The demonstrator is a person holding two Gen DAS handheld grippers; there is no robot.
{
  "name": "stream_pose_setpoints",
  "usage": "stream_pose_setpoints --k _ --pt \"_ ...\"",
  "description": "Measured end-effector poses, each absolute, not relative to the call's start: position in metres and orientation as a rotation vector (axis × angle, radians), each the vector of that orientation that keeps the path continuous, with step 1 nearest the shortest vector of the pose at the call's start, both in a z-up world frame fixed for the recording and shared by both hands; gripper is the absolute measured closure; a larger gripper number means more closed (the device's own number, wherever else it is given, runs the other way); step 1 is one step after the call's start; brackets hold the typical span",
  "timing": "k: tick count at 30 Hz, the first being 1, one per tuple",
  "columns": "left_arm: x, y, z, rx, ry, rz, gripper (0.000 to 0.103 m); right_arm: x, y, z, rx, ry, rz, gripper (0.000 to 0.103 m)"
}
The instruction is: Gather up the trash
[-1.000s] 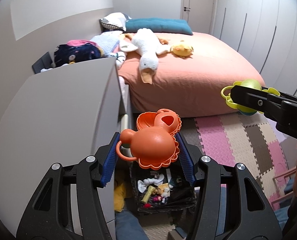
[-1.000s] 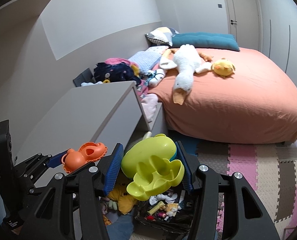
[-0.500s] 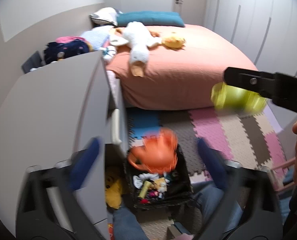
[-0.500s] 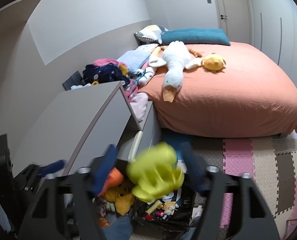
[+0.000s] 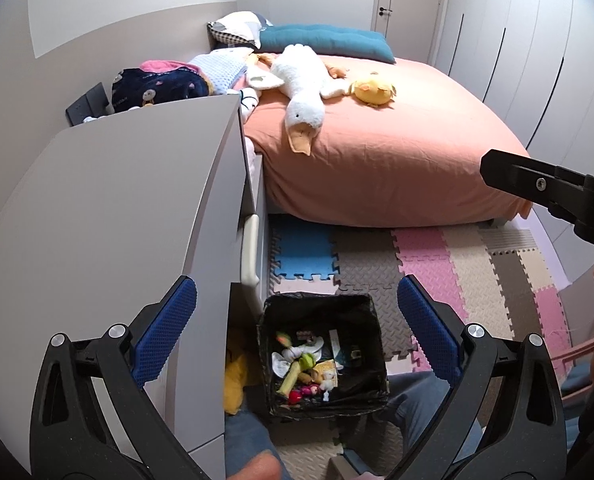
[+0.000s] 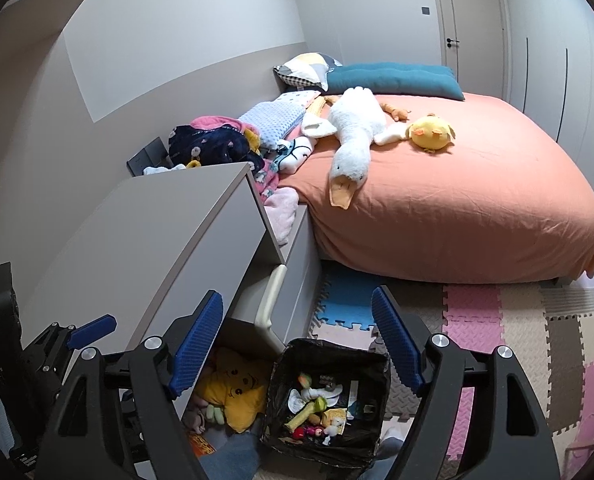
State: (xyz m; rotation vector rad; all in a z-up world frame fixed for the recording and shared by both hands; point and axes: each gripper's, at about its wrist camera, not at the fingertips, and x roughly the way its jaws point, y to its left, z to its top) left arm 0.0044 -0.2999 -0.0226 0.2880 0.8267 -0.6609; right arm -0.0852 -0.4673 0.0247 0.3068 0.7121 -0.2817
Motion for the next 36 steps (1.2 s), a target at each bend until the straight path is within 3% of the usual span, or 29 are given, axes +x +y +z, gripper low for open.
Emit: stream_pose_setpoints --k 36 --pt "-0.0039 -0.2937 -0.0142 0.297 0.76 -0.653 0.006 -0.0822 -0.4599 0.0243 0.301 0.718 -0.274 0.025"
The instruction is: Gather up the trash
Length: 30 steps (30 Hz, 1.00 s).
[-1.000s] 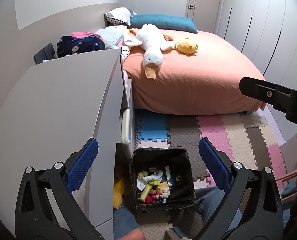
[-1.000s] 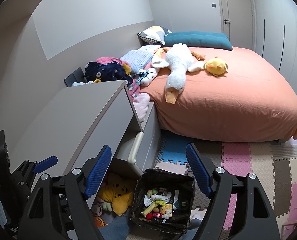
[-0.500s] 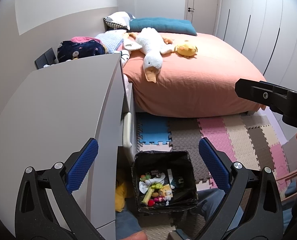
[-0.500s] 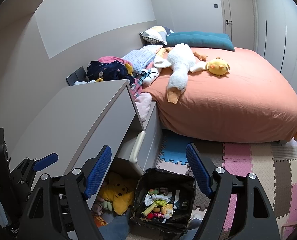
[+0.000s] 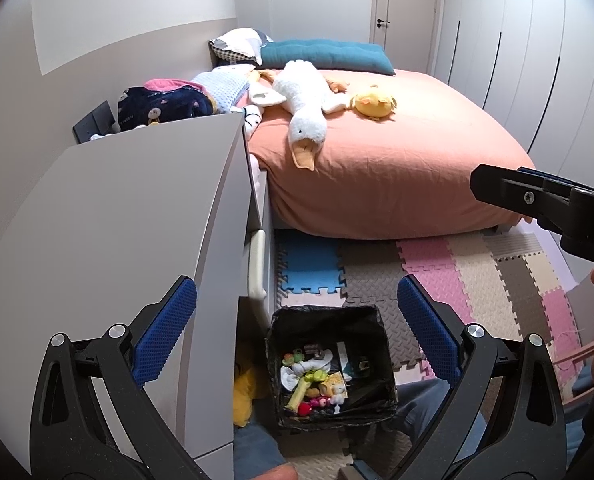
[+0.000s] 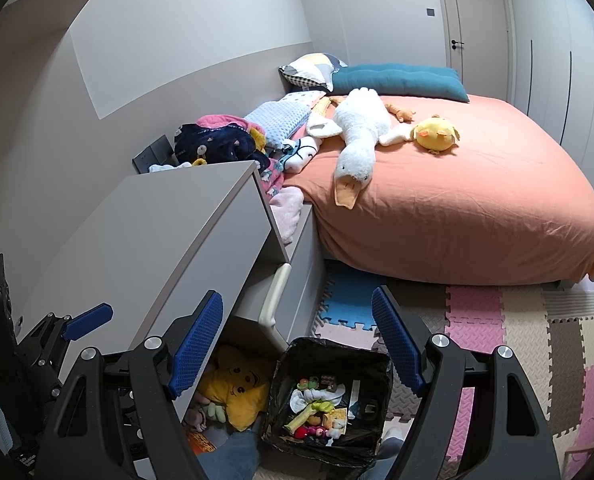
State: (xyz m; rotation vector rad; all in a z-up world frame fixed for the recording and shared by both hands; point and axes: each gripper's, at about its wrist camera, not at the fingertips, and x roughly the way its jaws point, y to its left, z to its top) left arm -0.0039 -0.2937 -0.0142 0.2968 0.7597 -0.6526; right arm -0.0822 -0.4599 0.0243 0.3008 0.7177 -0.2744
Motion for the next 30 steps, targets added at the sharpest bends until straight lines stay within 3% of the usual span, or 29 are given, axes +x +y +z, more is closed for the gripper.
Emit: stream_pose_setpoints --k 30 --pt "-0.0077 -0.2969 -0.0166 0.32 0.753 -0.657 0.006 -0.0812 -0.454 0.0247 0.298 0.722 -0.27 0.025"
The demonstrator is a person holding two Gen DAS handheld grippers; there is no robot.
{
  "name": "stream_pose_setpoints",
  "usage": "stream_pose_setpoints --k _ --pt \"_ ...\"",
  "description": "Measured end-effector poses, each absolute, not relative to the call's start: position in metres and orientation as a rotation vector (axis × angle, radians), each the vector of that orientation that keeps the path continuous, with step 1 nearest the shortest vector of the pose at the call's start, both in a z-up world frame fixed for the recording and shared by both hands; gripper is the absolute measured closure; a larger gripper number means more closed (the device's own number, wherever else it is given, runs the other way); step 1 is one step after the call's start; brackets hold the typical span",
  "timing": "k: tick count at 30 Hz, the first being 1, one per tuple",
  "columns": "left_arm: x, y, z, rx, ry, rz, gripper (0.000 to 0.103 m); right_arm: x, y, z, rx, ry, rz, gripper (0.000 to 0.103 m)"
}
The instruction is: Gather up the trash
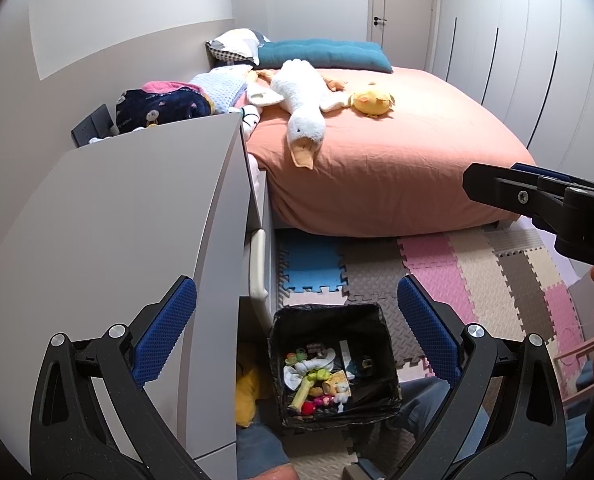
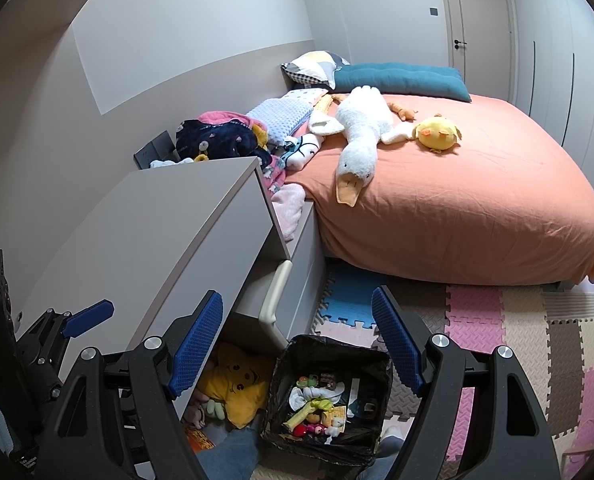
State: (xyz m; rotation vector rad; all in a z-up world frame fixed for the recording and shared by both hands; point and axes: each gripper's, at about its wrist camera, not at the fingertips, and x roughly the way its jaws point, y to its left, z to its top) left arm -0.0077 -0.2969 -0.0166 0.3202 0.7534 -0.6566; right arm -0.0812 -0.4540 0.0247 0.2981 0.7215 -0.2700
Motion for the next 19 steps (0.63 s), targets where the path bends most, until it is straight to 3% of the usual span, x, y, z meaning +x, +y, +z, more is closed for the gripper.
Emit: stream_pose_setpoints --k 19 --pt "-0.0044 -0.2968 -0.0218 0.311 0.778 -0.643 0.006 -0.0811 -0.4528 0.0244 0.298 0.722 -0.27 0.025"
